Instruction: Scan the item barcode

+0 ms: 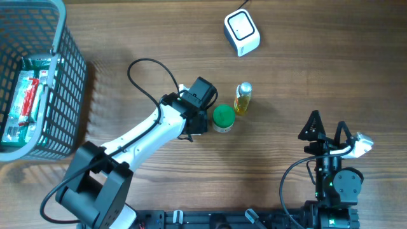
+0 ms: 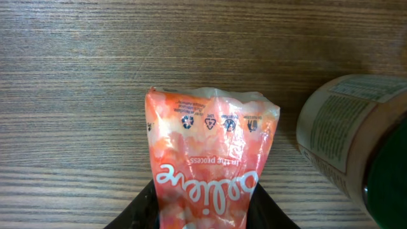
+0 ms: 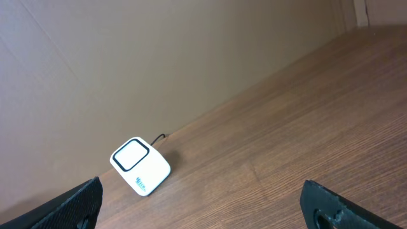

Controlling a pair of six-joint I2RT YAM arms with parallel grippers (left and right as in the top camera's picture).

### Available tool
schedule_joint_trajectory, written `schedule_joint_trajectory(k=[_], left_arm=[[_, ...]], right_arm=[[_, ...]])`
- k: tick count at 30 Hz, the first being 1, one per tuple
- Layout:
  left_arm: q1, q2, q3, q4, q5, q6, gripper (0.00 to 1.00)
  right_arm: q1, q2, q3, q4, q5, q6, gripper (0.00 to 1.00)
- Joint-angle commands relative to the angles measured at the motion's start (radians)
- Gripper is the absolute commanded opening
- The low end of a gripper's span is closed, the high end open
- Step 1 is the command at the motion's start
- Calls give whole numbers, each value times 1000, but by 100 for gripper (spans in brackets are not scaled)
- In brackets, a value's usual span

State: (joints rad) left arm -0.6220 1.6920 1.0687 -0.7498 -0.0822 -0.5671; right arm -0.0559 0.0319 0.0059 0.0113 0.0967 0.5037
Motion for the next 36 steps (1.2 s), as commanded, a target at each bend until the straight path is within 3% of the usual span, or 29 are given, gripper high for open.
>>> schedule_joint_trajectory(k=[1,8,13,18,21,24,27,29,30,31,36], left_arm=[[-3,28,-9,8,-21,-19,29],[-3,61,-9,21,-21,-18,33],[-1,61,-8,28,-21,-18,46],[35,14,12,16,8,-9,72],[69,-35,47,-11,78,50,80],[121,-105,82,-61,92,98,81],[159,-137,84,-78,92,100,68],[183,-139,83,-96,92,100,43],[191,-137,80,-105,92,100,15],[193,-135,75,-107,92,100,4],[192,-108,48,-104,84,100,4]], right_arm=[[-4,-3,0,3,-10,-3,100],[-4,-3,0,3,-10,-3,100],[-4,-3,0,3,-10,-4,100],[-4,-3,0,3,-10,-3,100],[-4,-3,0,3,-10,-3,100],[-4,-3,0,3,-10,-4,100],[-4,-3,0,3,-9,-3,100],[-4,-3,0,3,-10,-4,100],[-4,-3,0,3,-9,-3,100],[-4,-3,0,3,-10,-3,100],[-4,-3,0,3,-9,-4,100]])
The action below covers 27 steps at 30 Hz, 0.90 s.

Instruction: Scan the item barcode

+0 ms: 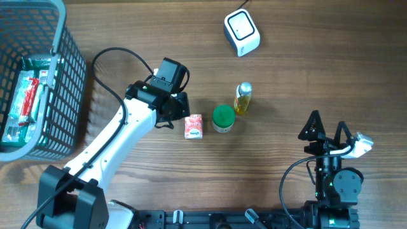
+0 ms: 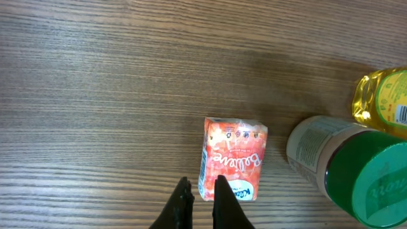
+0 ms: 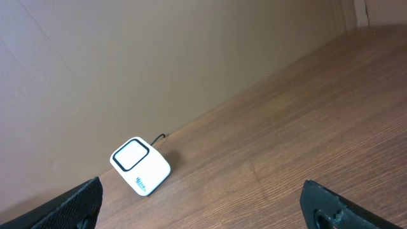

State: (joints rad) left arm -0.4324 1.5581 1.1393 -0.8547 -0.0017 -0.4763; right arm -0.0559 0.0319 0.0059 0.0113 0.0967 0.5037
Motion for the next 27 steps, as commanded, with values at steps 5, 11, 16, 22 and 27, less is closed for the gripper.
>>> schedule_joint_trajectory(k=[5,11,16,22,27], left_arm=[[3,76,-27,2,-11,8,4],[3,142,-27,2,-19,9,4],[3,172,-27,13,-19,8,4],[2,200,-27,13,-18,8,4],[3,208,-27,14,-18,-3,4]], right_arm=[[-4,-3,0,3,-9,-3,100],[-4,-3,0,3,-9,-3,100],[-4,-3,0,3,-10,-3,100],[-4,-3,0,3,-10,-4,100],[-4,-3,0,3,-10,-4,100]])
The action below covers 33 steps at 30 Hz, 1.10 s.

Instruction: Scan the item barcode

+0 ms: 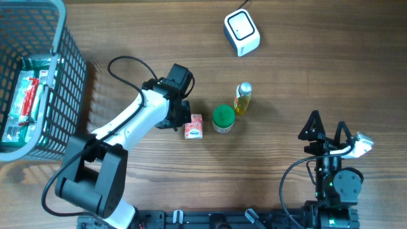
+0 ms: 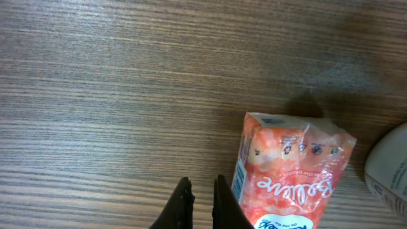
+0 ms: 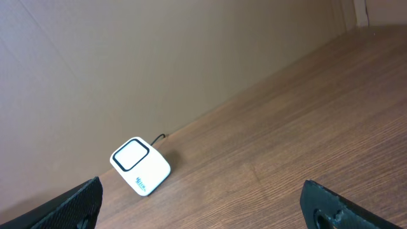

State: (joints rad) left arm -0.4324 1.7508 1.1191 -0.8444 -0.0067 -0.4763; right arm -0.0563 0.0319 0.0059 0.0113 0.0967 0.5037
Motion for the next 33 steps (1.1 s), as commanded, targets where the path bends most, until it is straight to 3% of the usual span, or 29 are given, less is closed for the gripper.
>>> schedule_joint_trajectory(k=[1,33], left_arm=[[2,15,-6,4,-13,-3,4],[2,17,-30,44,3,-6,4]], right_arm=[[-4,-3,0,3,-10,-3,100],[27,0,0,3,-9,-4,100]])
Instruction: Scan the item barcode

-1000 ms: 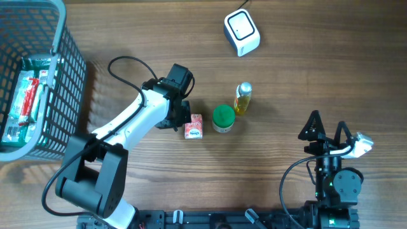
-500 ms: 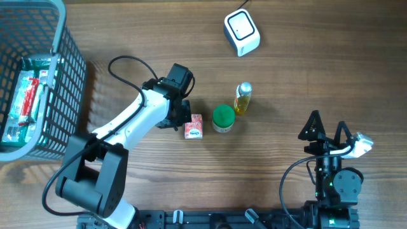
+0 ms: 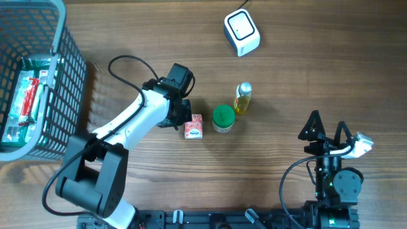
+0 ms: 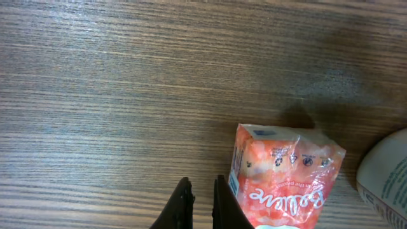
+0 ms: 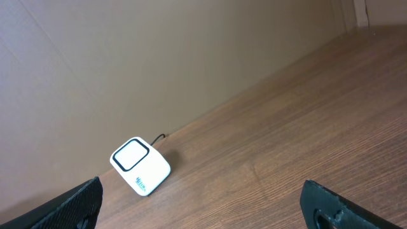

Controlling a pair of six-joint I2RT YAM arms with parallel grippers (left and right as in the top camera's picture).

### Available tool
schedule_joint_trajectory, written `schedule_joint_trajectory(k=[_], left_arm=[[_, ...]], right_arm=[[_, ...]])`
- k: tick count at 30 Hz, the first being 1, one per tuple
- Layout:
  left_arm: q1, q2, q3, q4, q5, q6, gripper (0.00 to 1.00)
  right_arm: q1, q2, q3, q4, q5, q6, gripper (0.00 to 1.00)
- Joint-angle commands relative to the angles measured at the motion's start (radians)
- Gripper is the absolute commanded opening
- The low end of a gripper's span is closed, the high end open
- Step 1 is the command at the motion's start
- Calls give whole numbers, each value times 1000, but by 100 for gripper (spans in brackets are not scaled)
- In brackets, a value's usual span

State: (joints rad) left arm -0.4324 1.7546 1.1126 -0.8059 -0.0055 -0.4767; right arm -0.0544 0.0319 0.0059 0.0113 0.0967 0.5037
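A small pink-orange packet lies flat on the wooden table; in the left wrist view the packet shows its printed face. My left gripper is shut and holds nothing, with its right fingertip right at the packet's left edge. From overhead the left gripper sits just left of the packet. The white scanner stands at the far side, and the scanner also shows in the right wrist view. My right gripper is open near the front right, far from everything.
A green-lidded jar stands right next to the packet, with a yellow oil bottle lying beyond it. A grey mesh basket holding packaged goods fills the far left. The left arm's cable loops over the table between basket and packet.
Hardly anything differs. In the left wrist view the packet sits slightly lower and further left. My left gripper is still shut at the packet's left edge, and the right arm is unmoved.
First my left gripper was low over the packet beside the jar, the packet between its fingers. Then it was shut and raised to the upper left, with the packet lying free on the table. After that it was down beside the packet's left edge, where it remains.
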Motion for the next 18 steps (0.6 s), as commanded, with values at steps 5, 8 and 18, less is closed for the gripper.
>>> schedule_joint_trajectory(k=[5,8,18], left_arm=[[3,13,-36,6,1,-5,4],[3,13,-36,22,1,-6,4],[87,-79,284,-183,-72,75,4]], right_arm=[[34,2,0,3,-9,-4,100],[34,2,0,3,-10,-3,100],[34,2,0,3,-9,-4,100]])
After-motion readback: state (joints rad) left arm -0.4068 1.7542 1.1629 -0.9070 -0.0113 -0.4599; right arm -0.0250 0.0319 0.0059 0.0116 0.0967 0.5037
